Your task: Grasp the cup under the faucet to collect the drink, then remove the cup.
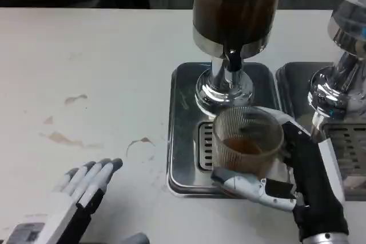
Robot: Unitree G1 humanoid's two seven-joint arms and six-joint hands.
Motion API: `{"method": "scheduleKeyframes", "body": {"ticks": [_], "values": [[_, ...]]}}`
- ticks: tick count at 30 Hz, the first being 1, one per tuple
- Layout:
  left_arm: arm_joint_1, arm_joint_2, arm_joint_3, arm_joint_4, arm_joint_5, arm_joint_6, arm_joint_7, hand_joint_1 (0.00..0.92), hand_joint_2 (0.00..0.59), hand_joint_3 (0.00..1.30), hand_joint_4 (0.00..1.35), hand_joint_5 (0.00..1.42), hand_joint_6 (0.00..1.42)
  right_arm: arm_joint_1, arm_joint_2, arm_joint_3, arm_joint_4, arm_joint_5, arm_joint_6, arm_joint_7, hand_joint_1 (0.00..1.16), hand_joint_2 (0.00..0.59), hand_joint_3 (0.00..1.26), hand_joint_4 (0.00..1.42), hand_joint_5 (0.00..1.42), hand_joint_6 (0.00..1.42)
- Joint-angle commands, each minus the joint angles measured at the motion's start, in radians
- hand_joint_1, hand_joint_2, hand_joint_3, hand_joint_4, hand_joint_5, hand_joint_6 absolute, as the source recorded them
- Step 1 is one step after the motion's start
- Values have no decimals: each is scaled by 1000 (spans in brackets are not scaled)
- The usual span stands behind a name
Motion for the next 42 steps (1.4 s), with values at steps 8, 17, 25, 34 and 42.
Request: {"method": "scheduleKeyframes", "body": {"ticks": [8,17,25,34,42], "values": [[72,-21,-4,-46,49,2,52,0,129,0,0,0,0,74,-48,-28,-135,59,-2,71,1004,195,772,874,972,1347],[83,-43,-13,-52,85,-1,75,0,129,0,0,0,0,112,-75,-44,-175,88,2,119,1000,192,773,874,973,1348],[86,-49,-21,-46,113,-7,121,0,129,0,0,0,0,132,-56,-42,-194,79,-1,106,998,192,779,874,973,1348],[72,-46,-36,-27,103,-10,141,0,129,0,0,0,0,137,-28,-42,-198,65,13,88,997,192,781,874,981,1348],[73,-53,-40,-28,100,-3,141,0,129,0,0,0,0,138,-21,-43,-205,74,34,90,997,192,781,884,984,1363]]}}
